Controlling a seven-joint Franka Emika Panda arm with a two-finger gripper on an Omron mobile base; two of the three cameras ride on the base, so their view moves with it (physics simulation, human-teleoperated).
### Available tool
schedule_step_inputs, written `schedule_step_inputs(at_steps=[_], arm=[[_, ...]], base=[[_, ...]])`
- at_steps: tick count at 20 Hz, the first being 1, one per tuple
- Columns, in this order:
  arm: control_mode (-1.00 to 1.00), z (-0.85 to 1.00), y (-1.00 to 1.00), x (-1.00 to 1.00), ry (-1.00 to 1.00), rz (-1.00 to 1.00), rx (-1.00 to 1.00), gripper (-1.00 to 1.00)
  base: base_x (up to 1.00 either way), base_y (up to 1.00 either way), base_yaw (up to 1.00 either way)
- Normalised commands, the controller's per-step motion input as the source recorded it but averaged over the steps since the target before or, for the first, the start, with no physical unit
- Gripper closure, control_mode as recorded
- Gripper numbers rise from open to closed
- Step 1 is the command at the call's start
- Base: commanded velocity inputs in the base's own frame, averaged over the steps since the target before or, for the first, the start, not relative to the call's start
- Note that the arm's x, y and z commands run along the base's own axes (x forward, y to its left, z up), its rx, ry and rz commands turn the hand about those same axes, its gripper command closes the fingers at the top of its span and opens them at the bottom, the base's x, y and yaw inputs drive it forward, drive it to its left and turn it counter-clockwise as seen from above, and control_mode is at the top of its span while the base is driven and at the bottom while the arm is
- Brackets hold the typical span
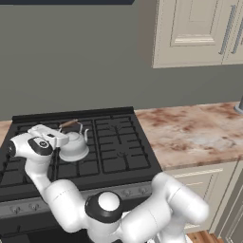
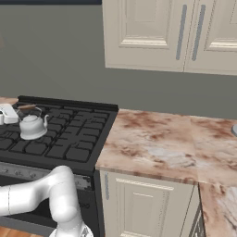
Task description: The kettle is done boiling. Turn off the stove, then wait for 300 timesteps before moving the kettle to the dining table.
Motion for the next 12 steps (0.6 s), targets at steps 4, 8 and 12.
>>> schedule_step_inputs(at_steps=[4,8,12], arm=[[-1.0,0.01,0.0,-0.11,-0.11,0.0,0.0,1.0],[-1.0,0.23,0.02,-0.16,-0.15,0.0,-0.01,1.0],[-1.0,0.38,0.01,-0.19,-0.17,-0.01,-0.03,1.0]], base=[[0.0,0.0,0.0],[0.0,0.0,0.0],[0.0,0.0,0.0]])
